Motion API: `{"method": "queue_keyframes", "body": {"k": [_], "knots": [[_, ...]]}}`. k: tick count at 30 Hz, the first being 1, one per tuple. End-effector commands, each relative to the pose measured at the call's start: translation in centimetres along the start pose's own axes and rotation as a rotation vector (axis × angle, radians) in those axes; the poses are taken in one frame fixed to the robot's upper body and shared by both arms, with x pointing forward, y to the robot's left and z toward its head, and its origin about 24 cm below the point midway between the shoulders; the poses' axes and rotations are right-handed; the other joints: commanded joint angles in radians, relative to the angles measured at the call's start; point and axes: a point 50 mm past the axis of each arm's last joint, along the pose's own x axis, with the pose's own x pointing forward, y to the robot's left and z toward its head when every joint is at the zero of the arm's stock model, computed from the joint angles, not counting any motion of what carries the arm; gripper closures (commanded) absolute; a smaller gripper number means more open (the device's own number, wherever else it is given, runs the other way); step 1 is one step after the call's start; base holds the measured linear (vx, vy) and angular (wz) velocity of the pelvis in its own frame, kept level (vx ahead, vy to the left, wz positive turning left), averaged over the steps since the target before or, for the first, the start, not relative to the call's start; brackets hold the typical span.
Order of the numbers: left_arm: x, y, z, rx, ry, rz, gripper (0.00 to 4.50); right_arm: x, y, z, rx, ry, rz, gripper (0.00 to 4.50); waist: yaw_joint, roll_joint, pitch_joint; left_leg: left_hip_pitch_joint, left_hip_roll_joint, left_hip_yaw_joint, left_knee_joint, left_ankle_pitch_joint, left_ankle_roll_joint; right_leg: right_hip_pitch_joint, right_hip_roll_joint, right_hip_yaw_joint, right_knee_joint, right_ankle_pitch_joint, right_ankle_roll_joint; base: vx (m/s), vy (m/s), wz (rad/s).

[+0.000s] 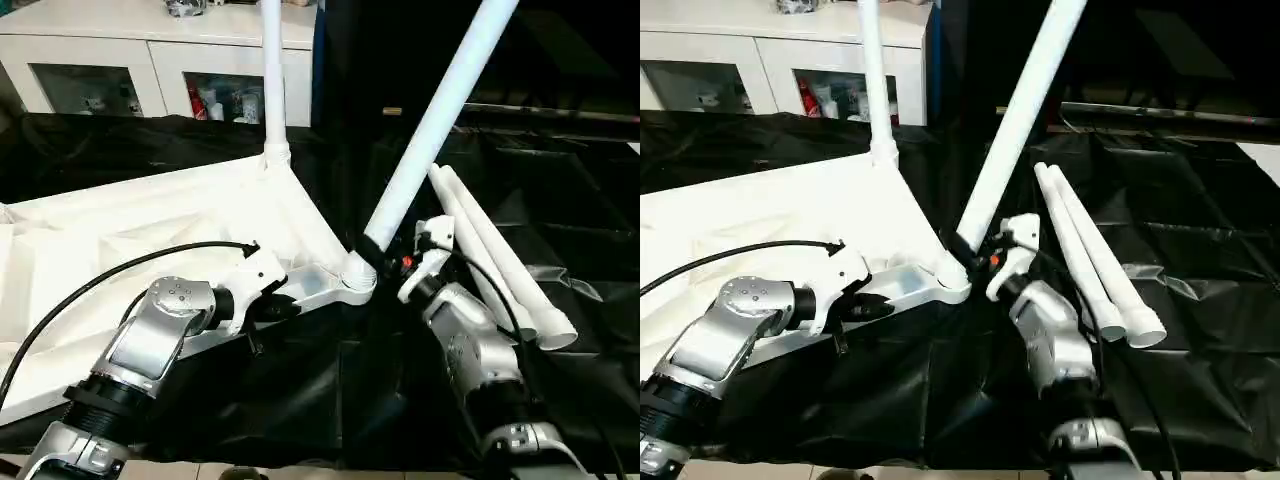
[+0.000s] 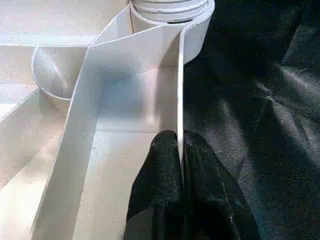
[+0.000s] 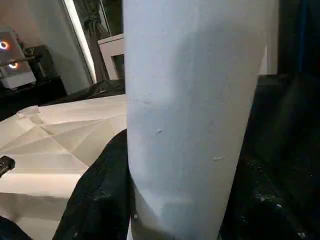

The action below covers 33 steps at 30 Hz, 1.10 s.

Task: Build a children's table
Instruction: Insert table leg to table base

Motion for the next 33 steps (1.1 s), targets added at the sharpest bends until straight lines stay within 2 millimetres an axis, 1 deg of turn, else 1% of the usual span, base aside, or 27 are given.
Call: {"method": "queue_keyframes", "body": {"k": [1,3,4,5,6,7,9,11,12,15,18,19,20,21,22,24,25,27,30,31,32,33], "knots": [[-0.5,0.7,3.2,0.098,-0.128,0.028,4.50,-1.5,-0.1,-2.5,-0.083,0.159,0.009,2.61,-0.005,0.008,-0.063,0.017,0.025,-0.011,-0.078,-0.336,0.004,0.039,-0.084,0.054,-0.099,-0.440,-0.121,0.000,0.000,0.00],[-0.5,0.8,3.2,0.100,-0.127,0.029,4.50,-1.4,0.3,-2.5,-0.119,0.168,0.040,2.61,-0.006,0.007,-0.061,0.013,0.025,-0.013,-0.079,-0.336,0.003,0.040,-0.083,0.053,-0.099,-0.449,-0.113,0.000,0.000,0.00],[-0.5,0.8,3.2,0.101,-0.126,0.030,4.50,-1.4,0.4,-2.5,-0.127,0.169,0.048,2.61,-0.007,0.009,-0.061,0.015,0.023,-0.012,-0.078,-0.342,0.003,0.039,-0.083,0.053,-0.101,-0.462,-0.109,0.000,0.000,0.00],[-0.4,0.8,3.2,0.101,-0.126,0.030,4.50,-1.3,0.6,-2.5,-0.142,0.174,0.066,2.61,-0.009,0.001,-0.060,0.018,0.024,-0.011,-0.078,-0.352,0.007,0.036,-0.084,0.053,-0.105,-0.480,-0.106,0.000,0.000,0.00],[-0.4,0.8,3.2,0.102,-0.126,0.031,4.50,-1.3,0.8,-2.5,-0.151,0.177,0.078,2.61,-0.007,0.003,-0.060,0.018,0.023,-0.013,-0.078,-0.350,0.008,0.037,-0.085,0.052,-0.103,-0.484,-0.107,0.000,0.000,0.00],[-0.4,0.7,3.2,0.103,-0.126,0.031,4.50,-1.1,1.1,-2.6,-0.176,0.204,0.117,2.61,-0.009,-0.002,-0.059,0.016,0.024,-0.013,-0.079,-0.347,0.011,0.038,-0.083,0.052,-0.104,-0.490,-0.101,0.000,0.000,0.00],[-0.4,0.7,3.2,0.103,-0.126,0.031,4.50,-1.1,1.2,-2.7,-0.179,0.208,0.122,2.61,-0.009,0.002,-0.058,0.017,0.024,-0.013,-0.078,-0.349,0.012,0.035,-0.084,0.052,-0.105,-0.500,-0.099,0.000,0.000,0.00],[-0.4,0.7,3.2,0.106,-0.123,0.030,4.50,-1.0,1.5,-2.9,-0.181,0.242,0.171,2.61,-0.008,0.001,-0.059,0.016,0.023,-0.012,-0.078,-0.344,0.015,0.035,-0.085,0.053,-0.107,-0.502,-0.095,0.000,0.000,0.00],[-0.4,0.7,3.2,0.106,-0.123,0.030,4.50,-1.0,1.5,-2.9,-0.181,0.242,0.171,2.61,-0.010,-0.006,-0.059,0.015,0.023,-0.011,-0.077,-0.341,0.017,0.036,-0.085,0.053,-0.107,-0.502,-0.094,0.000,0.000,0.00],[-0.5,0.7,3.2,0.108,-0.122,0.024,4.50,-1.0,1.2,-3.2,-0.187,0.293,0.188,2.61,-0.009,-0.003,-0.059,0.015,0.024,-0.012,-0.077,-0.334,0.020,0.036,-0.085,0.052,-0.105,-0.501,-0.093,0.000,0.000,0.00],[-0.5,0.7,3.2,0.116,-0.120,0.012,4.50,-0.9,0.8,-3.3,-0.181,0.321,0.178,2.61,-0.011,-0.002,-0.058,0.016,0.023,-0.011,-0.077,-0.339,0.020,0.034,-0.084,0.052,-0.107,-0.505,-0.096,0.000,0.000,0.00],[-0.6,0.6,3.2,0.118,-0.120,-0.002,4.50,-0.8,0.6,-3.2,-0.168,0.329,0.170,2.61,-0.013,-0.002,-0.058,0.015,0.023,-0.013,-0.078,-0.344,0.018,0.035,-0.085,0.051,-0.107,-0.514,-0.093,0.000,0.000,0.00],[-0.7,0.2,3.4,0.131,-0.123,-0.045,4.50,-0.5,-0.1,-3.0,-0.138,0.345,0.152,2.61,-0.015,-0.002,-0.058,0.016,0.022,-0.013,-0.077,-0.349,0.017,0.035,-0.085,0.050,-0.107,-0.521,-0.094,0.000,0.000,0.00],[-0.7,0.2,3.4,0.132,-0.123,-0.049,4.50,-0.5,-0.2,-3.0,-0.137,0.346,0.151,2.61,-0.017,-0.001,-0.058,0.018,0.022,-0.014,-0.077,-0.356,0.017,0.034,-0.085,0.050,-0.108,-0.528,-0.097,0.000,0.000,0.00],[-0.7,-0.1,3.5,0.135,-0.125,-0.084,4.50,-0.6,-0.7,-2.8,-0.129,0.352,0.149,2.61,-0.019,-0.001,-0.056,0.017,0.022,-0.015,-0.077,-0.364,0.015,0.034,-0.085,0.049,-0.109,-0.535,-0.097,0.000,0.000,0.00],[-0.8,-0.3,3.5,0.140,-0.126,-0.108,4.50,-0.7,-0.9,-2.7,-0.115,0.349,0.151,2.61,-0.022,-0.001,-0.057,0.019,0.024,-0.015,-0.077,-0.368,0.014,0.033,-0.086,0.050,-0.111,-0.530,-0.096,0.000,0.000,0.00],[-0.9,-0.6,3.5,0.155,-0.123,-0.143,4.50,-1.0,-1.1,-2.5,-0.095,0.339,0.171,2.61,-0.023,-0.003,-0.058,0.016,0.025,-0.015,-0.079,-0.363,0.014,0.035,-0.085,0.051,-0.107,-0.508,-0.102,0.000,0.000,0.00],[-0.9,-0.8,3.5,0.163,-0.116,-0.163,4.50,-1.2,-1.1,-2.4,-0.090,0.335,0.195,2.61,-0.022,-0.003,-0.060,0.016,0.026,-0.015,-0.078,-0.356,0.018,0.037,-0.085,0.052,-0.105,-0.489,-0.107,0.000,0.000,0.00],[-1.0,-0.9,3.4,0.174,-0.107,-0.183,4.50,-1.6,-1.0,-2.3,-0.086,0.332,0.236,2.61,-0.020,0.000,-0.063,0.014,0.029,-0.013,-0.080,-0.332,0.019,0.039,-0.082,0.055,-0.095,-0.411,-0.135,0.000,0.000,0.00],[-1.1,-1.0,3.4,0.177,-0.106,-0.193,4.50,-1.9,-1.0,-2.4,-0.081,0.333,0.252,2.61,-0.020,0.000,-0.063,0.014,0.029,-0.013,-0.080,-0.332,0.019,0.039,-0.082,0.055,-0.095,-0.411,-0.135,0.000,0.000,0.00],[-1.1,-1.1,3.4,0.182,-0.104,-0.203,4.50,-2.2,-0.9,-2.5,-0.093,0.343,0.285,2.61,-0.017,0.002,-0.064,0.014,0.028,-0.011,-0.078,-0.327,0.020,0.040,-0.082,0.055,-0.092,-0.388,-0.145,0.000,0.000,0.00],[-1.1,-1.1,3.4,0.185,-0.102,-0.210,4.50,-2.4,-0.8,-2.6,-0.102,0.350,0.307,2.61,-0.017,0.001,-0.064,0.014,0.029,-0.011,-0.079,-0.328,0.020,0.041,-0.082,0.055,-0.092,-0.386,-0.146,0.000,0.000,0.00]]}}
